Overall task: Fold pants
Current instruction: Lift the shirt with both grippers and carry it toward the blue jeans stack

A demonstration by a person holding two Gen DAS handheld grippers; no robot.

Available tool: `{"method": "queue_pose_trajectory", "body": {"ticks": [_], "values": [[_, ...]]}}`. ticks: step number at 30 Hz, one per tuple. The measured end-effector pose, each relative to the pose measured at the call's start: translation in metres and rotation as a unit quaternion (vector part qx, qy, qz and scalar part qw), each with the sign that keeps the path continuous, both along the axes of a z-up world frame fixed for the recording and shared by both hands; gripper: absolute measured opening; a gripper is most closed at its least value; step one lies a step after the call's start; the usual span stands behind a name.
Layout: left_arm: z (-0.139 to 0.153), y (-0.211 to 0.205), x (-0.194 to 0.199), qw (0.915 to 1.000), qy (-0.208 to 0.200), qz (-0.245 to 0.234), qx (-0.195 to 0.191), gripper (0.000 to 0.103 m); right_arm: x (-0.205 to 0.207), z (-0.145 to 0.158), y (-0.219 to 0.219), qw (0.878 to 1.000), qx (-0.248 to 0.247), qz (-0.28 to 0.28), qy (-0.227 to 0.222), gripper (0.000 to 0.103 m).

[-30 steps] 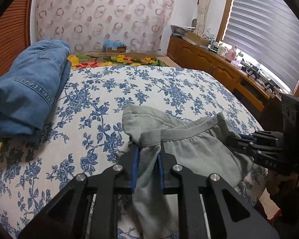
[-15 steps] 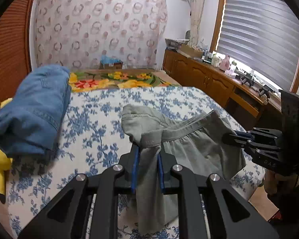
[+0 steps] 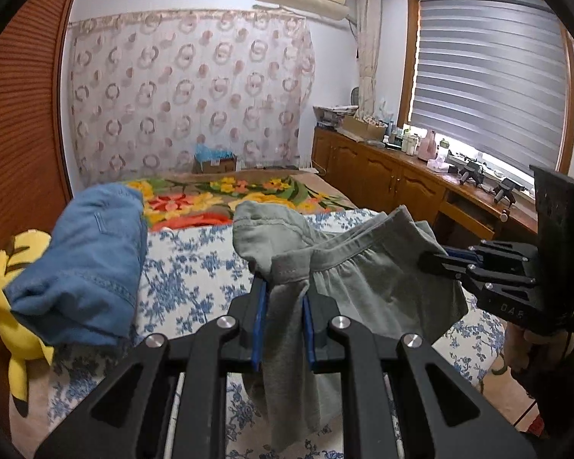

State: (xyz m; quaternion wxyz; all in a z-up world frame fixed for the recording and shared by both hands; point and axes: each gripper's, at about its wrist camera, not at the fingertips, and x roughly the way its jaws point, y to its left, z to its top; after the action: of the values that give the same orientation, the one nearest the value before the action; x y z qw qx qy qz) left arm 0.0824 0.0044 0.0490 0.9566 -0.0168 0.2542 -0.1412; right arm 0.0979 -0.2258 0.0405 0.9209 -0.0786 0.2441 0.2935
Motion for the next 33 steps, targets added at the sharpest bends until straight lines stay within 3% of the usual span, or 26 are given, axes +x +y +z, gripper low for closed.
{"method": "queue_pose_trajectory", "body": {"ticks": [13, 33], "values": [[0.026, 0.023, 0.016, 0.9993, -0.024, 0.027, 0.006, 0.014, 0.031, 0.043, 0.029, 0.999, 0.012, 0.024, -0.036, 0.009], [0.008, 0.119, 0.065, 0.9913, -0.017, 0.130, -0.009, 0.014, 0.125, 0.054, 0.144, 0.991, -0.010, 0.118, -0.059, 0.009]]}}
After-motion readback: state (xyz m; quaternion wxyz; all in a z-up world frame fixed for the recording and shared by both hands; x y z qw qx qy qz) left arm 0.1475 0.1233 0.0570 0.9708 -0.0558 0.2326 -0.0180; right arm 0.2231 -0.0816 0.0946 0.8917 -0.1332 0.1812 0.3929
